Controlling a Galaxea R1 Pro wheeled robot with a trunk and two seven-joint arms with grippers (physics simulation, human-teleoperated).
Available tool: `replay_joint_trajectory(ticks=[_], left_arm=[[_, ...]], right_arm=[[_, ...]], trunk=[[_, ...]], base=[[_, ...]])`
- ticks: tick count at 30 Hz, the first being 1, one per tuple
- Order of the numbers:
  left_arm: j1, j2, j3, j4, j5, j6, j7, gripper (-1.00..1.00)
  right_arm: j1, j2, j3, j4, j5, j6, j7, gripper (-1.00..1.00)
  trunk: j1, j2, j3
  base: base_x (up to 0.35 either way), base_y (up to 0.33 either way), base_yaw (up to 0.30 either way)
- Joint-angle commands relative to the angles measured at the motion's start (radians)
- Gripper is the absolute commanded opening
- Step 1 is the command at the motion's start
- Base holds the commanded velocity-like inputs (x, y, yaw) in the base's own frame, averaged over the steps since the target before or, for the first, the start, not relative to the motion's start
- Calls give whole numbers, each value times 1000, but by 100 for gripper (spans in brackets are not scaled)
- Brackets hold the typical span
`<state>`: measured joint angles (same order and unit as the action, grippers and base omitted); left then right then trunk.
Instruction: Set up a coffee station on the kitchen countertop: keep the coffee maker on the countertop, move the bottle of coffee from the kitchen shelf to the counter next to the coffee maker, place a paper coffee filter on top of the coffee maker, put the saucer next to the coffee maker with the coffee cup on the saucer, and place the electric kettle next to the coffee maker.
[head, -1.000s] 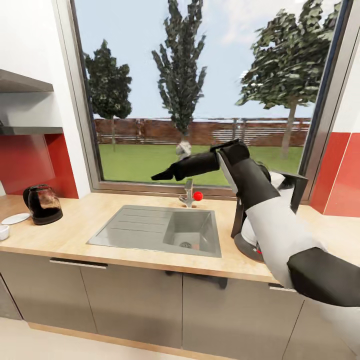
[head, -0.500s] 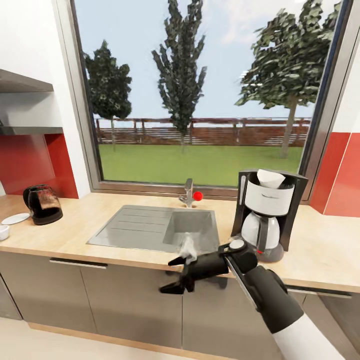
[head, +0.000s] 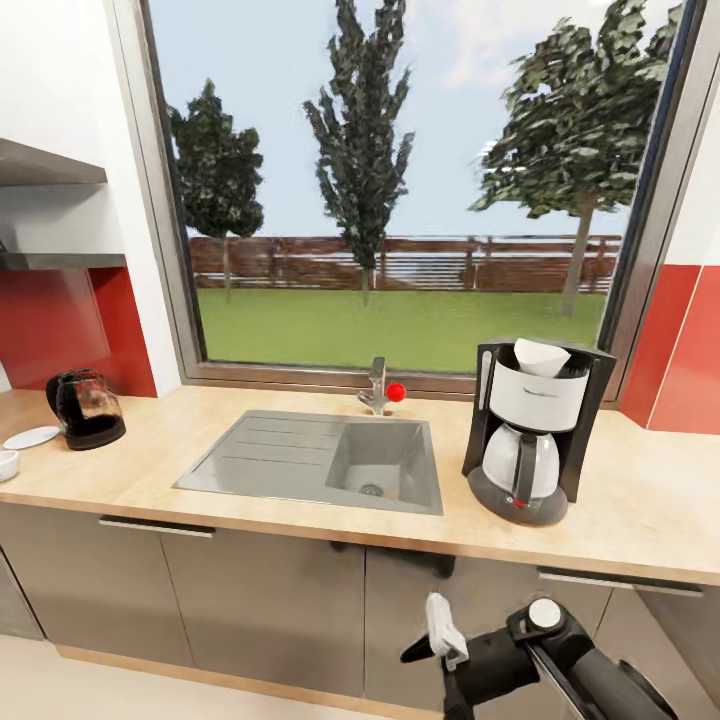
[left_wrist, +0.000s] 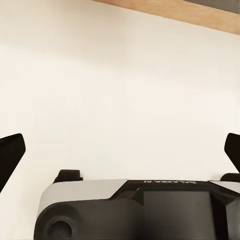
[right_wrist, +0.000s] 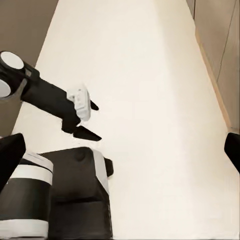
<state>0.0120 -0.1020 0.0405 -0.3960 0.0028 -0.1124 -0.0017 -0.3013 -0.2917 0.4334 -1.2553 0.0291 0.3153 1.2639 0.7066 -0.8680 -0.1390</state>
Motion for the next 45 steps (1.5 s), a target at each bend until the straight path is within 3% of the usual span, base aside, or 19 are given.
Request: replay_joint_trajectory(ticks=[1, 5, 6, 7, 12, 14, 18, 24, 36, 45], left_arm=[[0, -1, 4, -1, 0, -1, -1, 100], [0, -1, 3, -2, 1, -1, -2, 100], [0, -1, 2, -3, 1, -1, -2, 100], [0, -2, 2, -6, 1, -1, -3, 100], [0, -3, 4, -46, 7, 0, -3, 100], [0, -5, 11, -72, 57, 1, -3, 100], [0, -3, 16, -85, 120, 1, -3, 100], [0, -1, 26, -77, 144, -1, -4, 100], [0, -2, 25, -76, 145, -1, -3, 100], [0, -2, 28, -76, 144, -1, -3, 100]], right_arm=[[19, -16, 0, 67, 1, -48, 3, 100], [43, -44, -4, 247, 0, -158, 1, 100], [49, -64, -8, 355, 0, -223, -1, 100], [55, -95, -24, 503, -1, -319, -4, 100], [59, -133, -88, 768, 0, -432, -13, 100], [60, -151, -104, 941, 0, -508, -80, 100], [60, -167, -109, 1094, -1, -581, -233, 100], [60, -175, -111, 1169, -4, -615, -389, 100], [60, -176, -114, 1174, -15, -615, -403, 100], [60, -176, -114, 1175, -17, -614, -404, 100]], trunk=[[0, -1, -1], [0, -1, -1], [0, -1, -1], [0, -1, -1], [0, -1, -1], [0, -1, -1], [0, -1, -1], [0, -1, -1], [0, -1, -1], [0, -1, -1]], base=[[0, 0, 0], [0, 0, 0], [0, 0, 0], [0, 0, 0], [0, 0, 0], [0, 0, 0], [0, 0, 0], [0, 0, 0], [0, 0, 6], [0, 0, 236]])
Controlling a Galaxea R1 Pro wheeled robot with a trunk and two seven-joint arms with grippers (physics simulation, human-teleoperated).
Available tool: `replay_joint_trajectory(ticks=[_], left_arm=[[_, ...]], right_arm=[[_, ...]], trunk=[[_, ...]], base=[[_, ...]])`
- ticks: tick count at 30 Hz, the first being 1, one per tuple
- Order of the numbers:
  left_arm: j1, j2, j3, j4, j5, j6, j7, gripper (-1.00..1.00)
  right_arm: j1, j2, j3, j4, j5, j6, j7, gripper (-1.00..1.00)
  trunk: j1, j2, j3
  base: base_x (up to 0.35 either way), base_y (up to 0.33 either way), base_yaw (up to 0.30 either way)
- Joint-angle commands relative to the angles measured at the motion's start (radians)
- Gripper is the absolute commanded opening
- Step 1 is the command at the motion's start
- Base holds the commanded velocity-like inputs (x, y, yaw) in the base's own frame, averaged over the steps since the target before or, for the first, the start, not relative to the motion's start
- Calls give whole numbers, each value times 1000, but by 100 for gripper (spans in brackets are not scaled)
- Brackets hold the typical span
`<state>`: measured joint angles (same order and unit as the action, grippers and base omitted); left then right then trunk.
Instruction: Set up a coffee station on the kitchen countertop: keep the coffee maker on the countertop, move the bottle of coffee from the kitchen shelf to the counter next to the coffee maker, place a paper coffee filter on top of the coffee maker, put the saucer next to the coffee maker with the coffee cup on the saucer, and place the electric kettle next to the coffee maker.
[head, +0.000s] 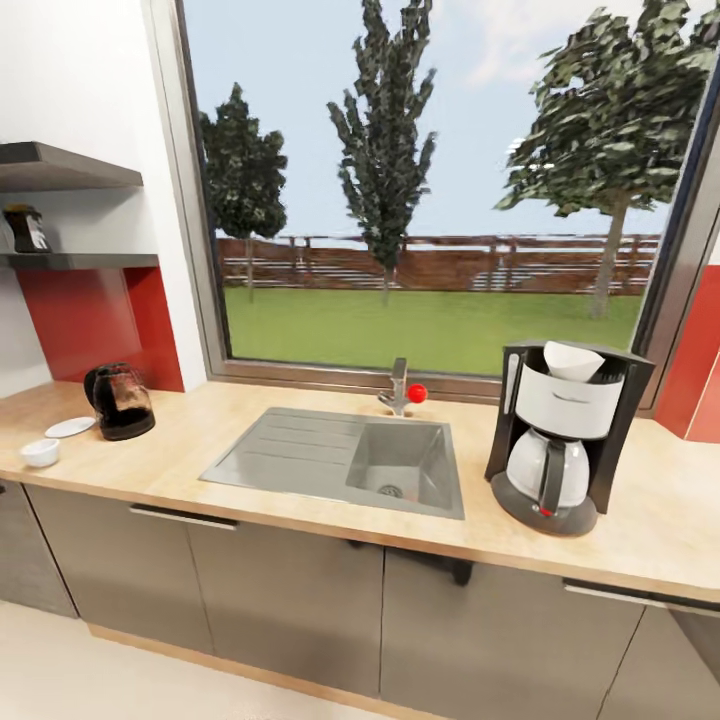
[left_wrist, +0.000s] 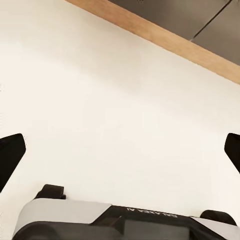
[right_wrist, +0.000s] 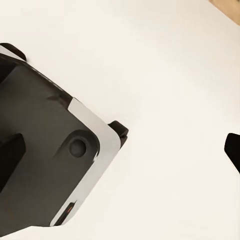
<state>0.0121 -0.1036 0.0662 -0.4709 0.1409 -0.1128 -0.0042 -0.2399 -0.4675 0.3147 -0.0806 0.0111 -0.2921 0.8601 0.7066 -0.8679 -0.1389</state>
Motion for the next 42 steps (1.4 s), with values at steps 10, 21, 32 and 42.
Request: replay_joint_trajectory(ticks=[10, 21, 32, 42], left_arm=[[0, -1, 3, -2, 6, -1, 0, 100], [0, -1, 2, -2, 6, -1, 0, 100], [0, -1, 2, -2, 7, -1, 0, 100], [0, -1, 3, -2, 7, -1, 0, 100]], right_arm=[[-1, 0, 4, 0, 1, -7, 0, 100], [-1, 0, 4, 0, 1, -7, -1, 100], [-1, 0, 4, 0, 1, -7, -1, 100], [-1, 0, 4, -1, 1, -7, -1, 100]], trunk=[[0, -1, -1], [0, -1, -1], [0, -1, -1], [0, -1, -1]], base=[[0, 0, 259], [0, 0, 262], [0, 0, 262], [1, 0, 260]])
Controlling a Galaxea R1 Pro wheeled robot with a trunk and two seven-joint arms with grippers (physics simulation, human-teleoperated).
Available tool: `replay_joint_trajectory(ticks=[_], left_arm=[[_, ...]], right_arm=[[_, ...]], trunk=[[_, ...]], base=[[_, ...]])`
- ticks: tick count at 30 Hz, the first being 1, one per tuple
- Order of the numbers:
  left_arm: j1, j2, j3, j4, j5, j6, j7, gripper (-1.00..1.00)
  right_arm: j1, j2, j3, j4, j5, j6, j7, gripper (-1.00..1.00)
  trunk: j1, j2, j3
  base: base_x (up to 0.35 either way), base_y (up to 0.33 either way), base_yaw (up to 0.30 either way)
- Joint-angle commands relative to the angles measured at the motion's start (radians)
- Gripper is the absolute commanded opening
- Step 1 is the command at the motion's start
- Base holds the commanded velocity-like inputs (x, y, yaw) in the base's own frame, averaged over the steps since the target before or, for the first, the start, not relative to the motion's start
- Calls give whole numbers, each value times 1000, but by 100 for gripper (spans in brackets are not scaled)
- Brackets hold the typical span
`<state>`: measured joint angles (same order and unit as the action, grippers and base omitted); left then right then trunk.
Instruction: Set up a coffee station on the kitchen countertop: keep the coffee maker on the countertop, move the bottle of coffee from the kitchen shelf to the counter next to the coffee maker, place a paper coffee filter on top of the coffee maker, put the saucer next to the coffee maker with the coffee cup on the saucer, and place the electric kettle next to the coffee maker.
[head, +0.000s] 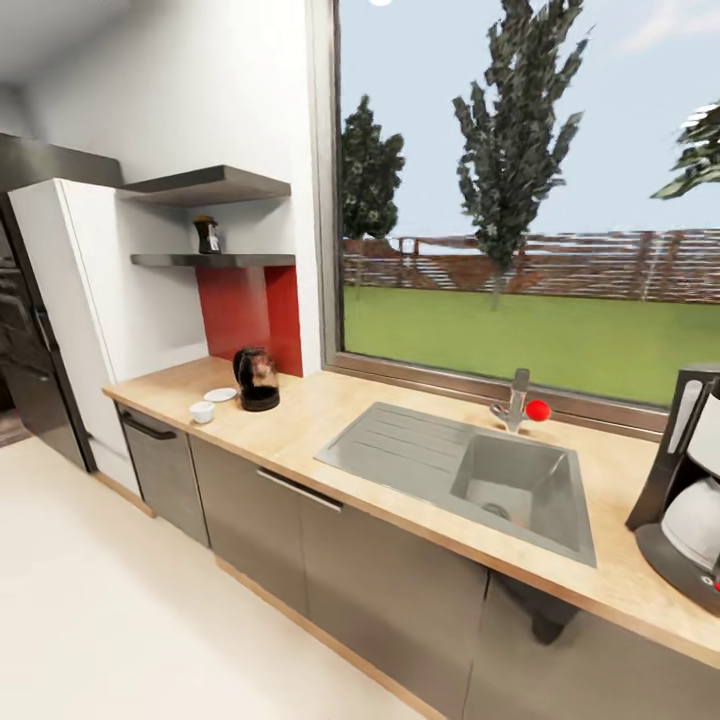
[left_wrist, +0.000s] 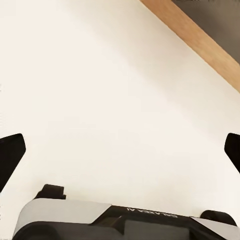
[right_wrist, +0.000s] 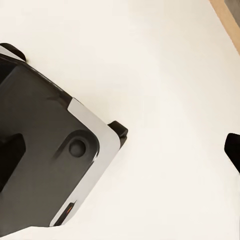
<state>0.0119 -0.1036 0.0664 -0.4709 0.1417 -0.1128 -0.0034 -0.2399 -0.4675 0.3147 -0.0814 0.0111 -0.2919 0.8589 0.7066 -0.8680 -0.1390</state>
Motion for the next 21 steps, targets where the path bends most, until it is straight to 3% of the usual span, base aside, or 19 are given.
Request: replay_joint_trajectory(ticks=[1, 11, 21], left_arm=[[0, -1, 3, -2, 6, -1, 0, 100], [0, -1, 2, -2, 6, 0, 0, 100], [0, -1, 2, -2, 6, -1, 0, 100]], right_arm=[[-1, 0, 4, 0, 1, -7, 0, 100], [-1, 0, 4, 0, 1, -6, -1, 100], [-1, 0, 5, 0, 1, -7, -3, 100]], trunk=[[0, -1, -1], [0, -1, -1], [0, -1, -1]], base=[[24, 7, 202], [138, 98, 101], [23, 17, 244]])
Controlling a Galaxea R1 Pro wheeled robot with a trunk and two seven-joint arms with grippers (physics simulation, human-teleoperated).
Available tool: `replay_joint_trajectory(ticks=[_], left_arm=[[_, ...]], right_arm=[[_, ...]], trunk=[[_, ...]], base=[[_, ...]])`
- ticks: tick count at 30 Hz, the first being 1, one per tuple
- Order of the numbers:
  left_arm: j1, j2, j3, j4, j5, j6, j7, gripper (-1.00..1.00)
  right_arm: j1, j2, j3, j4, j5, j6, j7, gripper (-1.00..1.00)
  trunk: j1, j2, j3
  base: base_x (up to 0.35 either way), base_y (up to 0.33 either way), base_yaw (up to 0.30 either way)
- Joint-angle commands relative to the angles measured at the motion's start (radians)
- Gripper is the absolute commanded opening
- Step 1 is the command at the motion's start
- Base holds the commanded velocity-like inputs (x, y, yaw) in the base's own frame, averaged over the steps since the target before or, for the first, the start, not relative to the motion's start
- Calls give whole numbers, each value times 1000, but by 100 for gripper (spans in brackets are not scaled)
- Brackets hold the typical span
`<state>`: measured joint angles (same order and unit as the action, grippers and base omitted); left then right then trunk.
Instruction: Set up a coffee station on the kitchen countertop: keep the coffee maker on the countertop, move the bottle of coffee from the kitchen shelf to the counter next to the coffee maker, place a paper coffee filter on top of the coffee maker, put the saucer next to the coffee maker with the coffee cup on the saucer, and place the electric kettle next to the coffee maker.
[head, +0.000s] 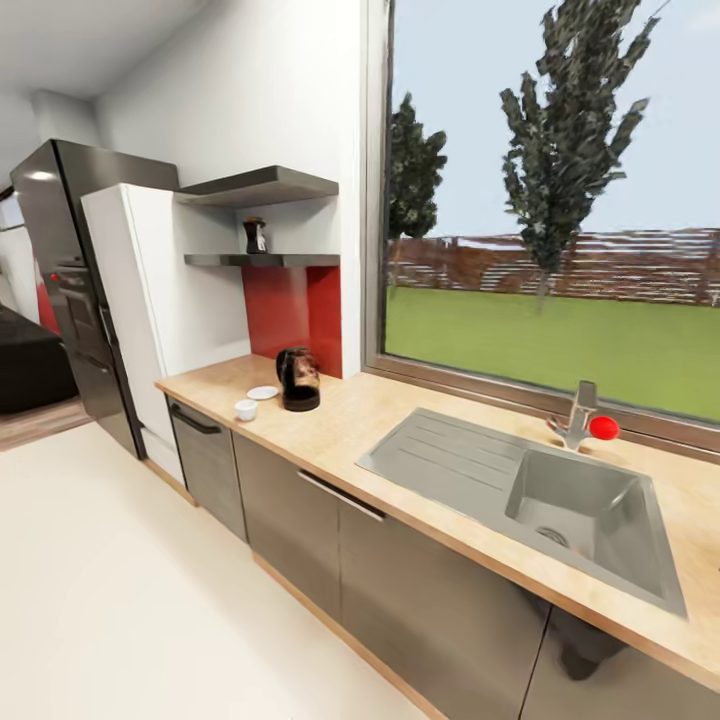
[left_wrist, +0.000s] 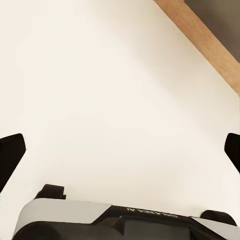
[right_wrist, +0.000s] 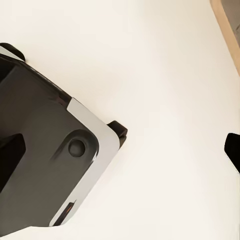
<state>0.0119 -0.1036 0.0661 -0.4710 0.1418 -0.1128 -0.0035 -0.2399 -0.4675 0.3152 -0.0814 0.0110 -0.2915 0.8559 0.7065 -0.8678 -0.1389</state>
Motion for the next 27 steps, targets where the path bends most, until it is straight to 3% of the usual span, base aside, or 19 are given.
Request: replay_joint_trajectory(ticks=[1, 13, 16, 23, 27], left_arm=[[0, -1, 2, -1, 6, -1, 0, 100], [0, 1, 4, -1, 7, 0, -2, 100], [0, 2, 4, -1, 7, -1, -7, 100], [0, 2, 4, -1, 7, 0, -13, 100], [0, 3, 4, -1, 7, 1, -13, 100]], right_arm=[[-1, 0, 5, 0, 1, -7, 0, 100], [-1, 5, 6, 1, 3, -8, -7, 100], [-1, 10, 7, 2, 2, -9, -65, 100], [-1, 80, 7, 40, 2, -7, -253, 100], [-1, 111, 7, 63, 2, -8, -310, 100]], trunk=[[0, -1, -1], [0, -1, -1], [0, -1, -1], [0, -1, -1], [0, -1, -1]], base=[[2, 2, 269], [106, 95, 175], [235, 211, 198], [243, 217, 254], [247, 219, 207]])
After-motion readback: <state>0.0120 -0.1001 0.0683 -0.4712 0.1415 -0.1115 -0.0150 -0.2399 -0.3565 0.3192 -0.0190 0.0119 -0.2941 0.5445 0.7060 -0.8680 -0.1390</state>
